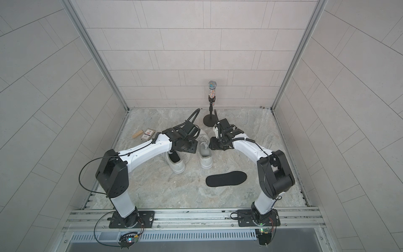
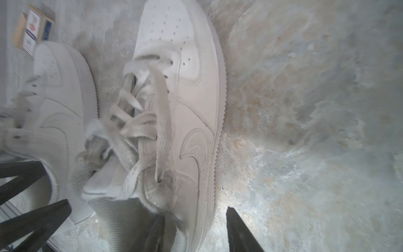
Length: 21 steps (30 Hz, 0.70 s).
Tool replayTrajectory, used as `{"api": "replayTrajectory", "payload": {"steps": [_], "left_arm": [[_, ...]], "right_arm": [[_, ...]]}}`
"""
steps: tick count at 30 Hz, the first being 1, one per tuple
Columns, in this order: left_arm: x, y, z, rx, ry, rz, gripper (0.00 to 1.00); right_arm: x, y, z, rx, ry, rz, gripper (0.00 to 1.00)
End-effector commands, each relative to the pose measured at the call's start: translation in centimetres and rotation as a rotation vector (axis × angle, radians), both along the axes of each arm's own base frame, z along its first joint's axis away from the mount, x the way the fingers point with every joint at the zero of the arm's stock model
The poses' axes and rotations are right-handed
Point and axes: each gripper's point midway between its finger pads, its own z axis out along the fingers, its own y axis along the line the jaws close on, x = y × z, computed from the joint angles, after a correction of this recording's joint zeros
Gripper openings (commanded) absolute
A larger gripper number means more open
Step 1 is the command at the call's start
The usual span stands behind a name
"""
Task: Insert the insole into the shoe
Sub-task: Adjust the shoe at the center of the board.
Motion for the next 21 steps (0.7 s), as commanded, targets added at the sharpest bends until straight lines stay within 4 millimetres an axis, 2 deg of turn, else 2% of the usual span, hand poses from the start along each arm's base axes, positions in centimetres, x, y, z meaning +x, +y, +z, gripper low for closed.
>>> {"api": "replayTrajectory", "payload": {"steps": [1,5,9,11,14,21], "left_arm": [[-0.5,0.9,2.2,0.18,-0.064,-0.177,0.6],[0.0,-0.4,3.6,0.289,-0.181,-0.313,0.62],[0.2,-2.9,4.7,0.337,-0.283,-0.48,0.64],[0.1,-4.0,4.5,0.384,-0.319,-0.562,0.64],[0.4,-4.5,3.6,0.502,-0.342,-0.637,0.65],[3.0,-4.8,1.4,0.689,-0.404,-0.649,0.66]], "right_arm": [[-0.4,-1.6,2.7,0.03,-0.042,-0.059,0.5],[-0.8,-3.0,3.6,0.064,-0.051,-0.142,0.53],[-1.2,-4.8,3.3,0.075,-0.027,-0.237,0.58],[-1.4,-5.6,2.8,0.069,-0.018,-0.268,0.59],[-1.7,-6.2,2.6,0.071,-0.011,-0.287,0.6],[-2.2,-6.8,2.8,0.071,-0.016,-0.294,0.61]]}}
